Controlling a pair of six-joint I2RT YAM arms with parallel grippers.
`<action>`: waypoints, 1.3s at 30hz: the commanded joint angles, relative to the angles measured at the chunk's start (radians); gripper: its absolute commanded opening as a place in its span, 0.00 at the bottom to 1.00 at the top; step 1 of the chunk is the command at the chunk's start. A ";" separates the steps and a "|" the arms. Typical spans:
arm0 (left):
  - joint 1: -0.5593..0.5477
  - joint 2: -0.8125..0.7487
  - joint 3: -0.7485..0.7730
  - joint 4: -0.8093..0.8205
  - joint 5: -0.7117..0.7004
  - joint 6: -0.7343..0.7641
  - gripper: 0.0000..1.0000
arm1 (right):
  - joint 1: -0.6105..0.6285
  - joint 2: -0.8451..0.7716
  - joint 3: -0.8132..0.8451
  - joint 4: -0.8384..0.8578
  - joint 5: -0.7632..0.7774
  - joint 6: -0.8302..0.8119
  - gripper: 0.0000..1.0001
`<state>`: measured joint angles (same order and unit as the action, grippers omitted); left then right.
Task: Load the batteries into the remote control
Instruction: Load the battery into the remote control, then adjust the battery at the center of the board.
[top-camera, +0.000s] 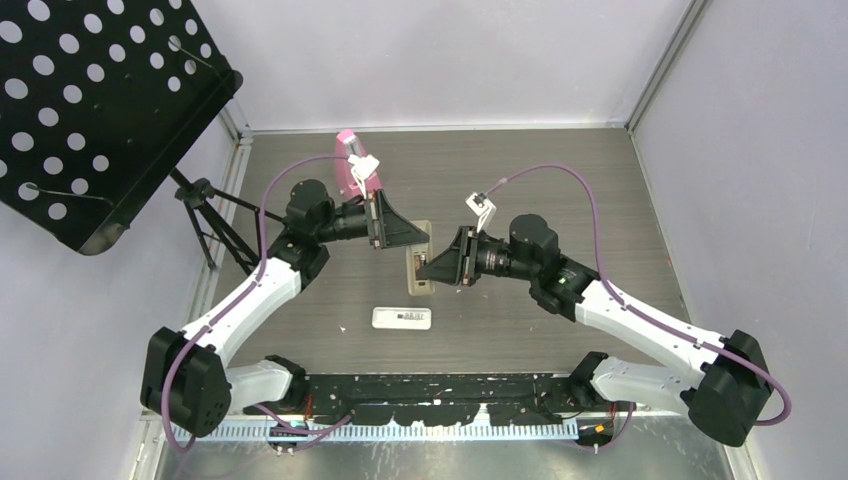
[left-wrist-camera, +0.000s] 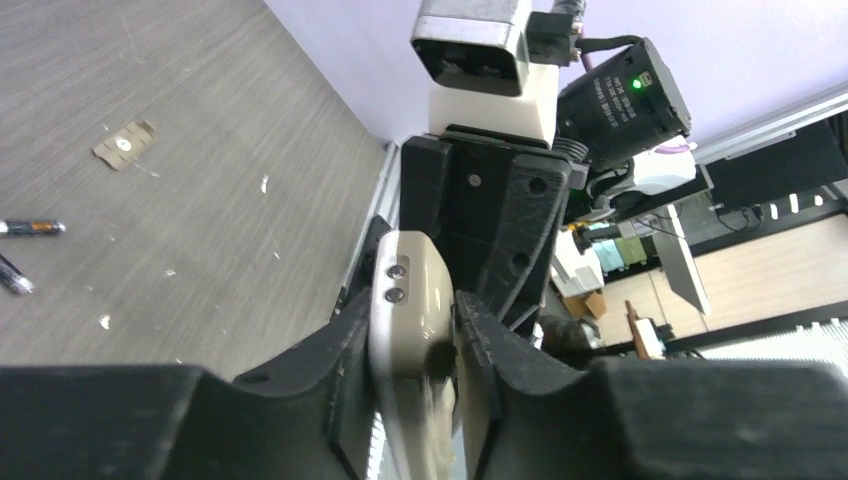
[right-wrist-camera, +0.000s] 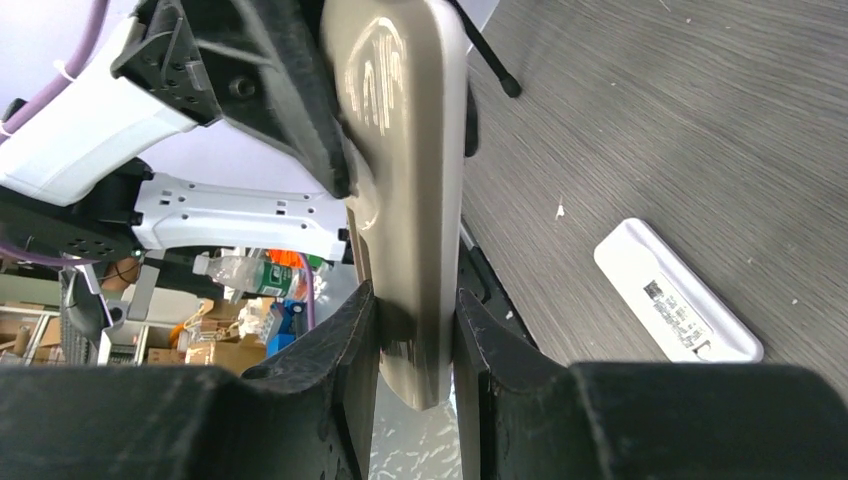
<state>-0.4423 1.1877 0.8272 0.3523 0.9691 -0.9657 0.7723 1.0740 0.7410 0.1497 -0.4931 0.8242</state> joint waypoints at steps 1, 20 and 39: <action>0.011 -0.003 0.013 0.022 -0.002 -0.005 0.20 | -0.001 0.014 0.063 0.021 -0.019 0.001 0.10; 0.077 -0.004 -0.036 -0.004 -0.046 0.081 0.00 | -0.027 -0.112 0.014 -0.018 0.157 0.014 0.85; 0.131 -0.218 -0.026 -0.591 -0.430 0.416 0.00 | -0.093 0.426 0.448 -0.774 0.736 -0.229 0.43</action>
<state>-0.3138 0.9955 0.7887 -0.1585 0.5735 -0.6216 0.6838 1.3880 1.0958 -0.5556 0.1585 0.6476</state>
